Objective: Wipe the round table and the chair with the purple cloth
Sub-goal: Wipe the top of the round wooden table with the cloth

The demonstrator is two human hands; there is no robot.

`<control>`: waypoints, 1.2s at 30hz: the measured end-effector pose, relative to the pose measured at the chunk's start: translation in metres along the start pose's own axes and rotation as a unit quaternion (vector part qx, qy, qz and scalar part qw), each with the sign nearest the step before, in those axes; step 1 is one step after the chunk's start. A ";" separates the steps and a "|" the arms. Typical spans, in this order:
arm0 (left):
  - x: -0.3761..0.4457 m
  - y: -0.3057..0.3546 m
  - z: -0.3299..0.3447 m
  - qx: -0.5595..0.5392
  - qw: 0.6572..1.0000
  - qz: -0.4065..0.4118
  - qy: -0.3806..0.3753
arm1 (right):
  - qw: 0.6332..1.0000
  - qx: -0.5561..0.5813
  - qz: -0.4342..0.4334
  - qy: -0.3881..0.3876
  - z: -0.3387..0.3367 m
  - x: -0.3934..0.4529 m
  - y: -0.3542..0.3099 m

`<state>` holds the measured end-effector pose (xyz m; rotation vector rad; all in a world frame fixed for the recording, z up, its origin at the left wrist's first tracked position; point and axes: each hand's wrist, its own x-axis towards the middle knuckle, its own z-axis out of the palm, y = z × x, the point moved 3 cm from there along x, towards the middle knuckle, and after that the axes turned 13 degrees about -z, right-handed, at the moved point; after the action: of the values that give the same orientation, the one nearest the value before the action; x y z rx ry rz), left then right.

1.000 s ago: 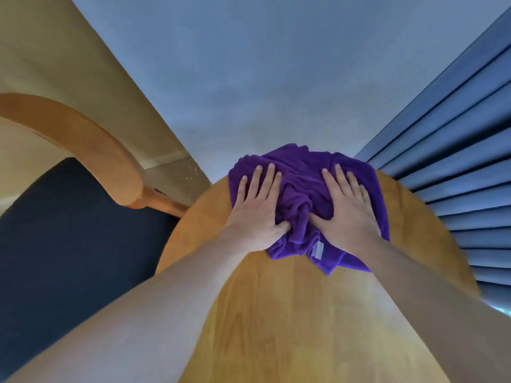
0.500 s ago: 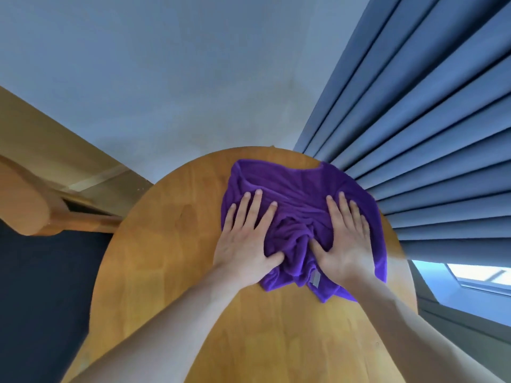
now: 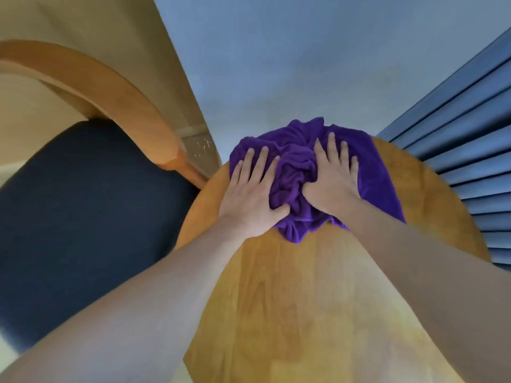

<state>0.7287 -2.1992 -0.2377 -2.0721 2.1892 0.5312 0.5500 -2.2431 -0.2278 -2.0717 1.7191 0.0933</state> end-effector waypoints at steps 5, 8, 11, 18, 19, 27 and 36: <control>-0.050 -0.052 0.004 -0.005 0.999 -0.032 0.017 | 0.998 -0.029 -0.059 -0.014 0.025 -0.007 -0.063; -0.075 -0.071 0.008 -0.017 0.998 -0.060 0.014 | 0.994 -0.048 -0.093 -0.023 0.039 -0.018 -0.088; -0.107 -0.086 0.016 -0.025 0.995 -0.099 0.009 | 0.990 -0.057 -0.126 -0.036 0.050 -0.034 -0.108; -0.179 -0.085 0.041 -0.029 0.979 -0.197 0.035 | 0.975 -0.061 -0.206 -0.057 0.070 -0.065 -0.131; -0.189 -0.081 0.045 -0.031 0.975 -0.215 0.041 | 0.971 -0.060 -0.223 -0.061 0.072 -0.070 -0.132; -0.262 -0.029 0.082 -0.052 0.933 -0.344 0.091 | 0.932 -0.075 -0.339 -0.106 0.088 -0.119 -0.130; -0.331 0.039 0.116 -0.095 0.901 -0.413 0.090 | 0.900 -0.131 -0.394 -0.129 0.113 -0.182 -0.129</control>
<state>0.6969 -1.8482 -0.2419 -2.9414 1.1196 0.4671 0.6568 -2.0174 -0.2326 -2.6477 0.6490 0.3394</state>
